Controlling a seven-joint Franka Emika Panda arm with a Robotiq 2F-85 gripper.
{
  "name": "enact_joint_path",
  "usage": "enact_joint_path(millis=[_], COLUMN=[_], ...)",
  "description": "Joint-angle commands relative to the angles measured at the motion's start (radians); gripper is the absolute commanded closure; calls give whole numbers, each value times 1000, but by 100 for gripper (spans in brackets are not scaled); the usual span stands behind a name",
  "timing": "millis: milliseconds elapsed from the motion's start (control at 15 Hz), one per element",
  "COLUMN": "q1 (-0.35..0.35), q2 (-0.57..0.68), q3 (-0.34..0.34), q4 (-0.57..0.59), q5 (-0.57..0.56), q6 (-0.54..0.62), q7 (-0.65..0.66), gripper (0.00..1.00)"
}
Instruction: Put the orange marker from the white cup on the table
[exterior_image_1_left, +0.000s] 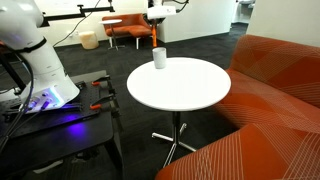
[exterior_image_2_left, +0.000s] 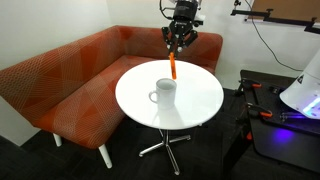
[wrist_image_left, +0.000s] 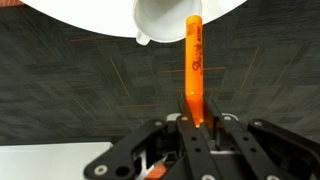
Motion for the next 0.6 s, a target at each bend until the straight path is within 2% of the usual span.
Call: enact_joint_path(millis=[0,133,533], q1=[21,24,10], q2=[-27,-32,-71], q3=[-13,-15,-43], q4=[-34,-43,-64], q5=[60,77,135], q6=[16,43,218], q7=[-81,-105,-130], gripper=[95,95,95])
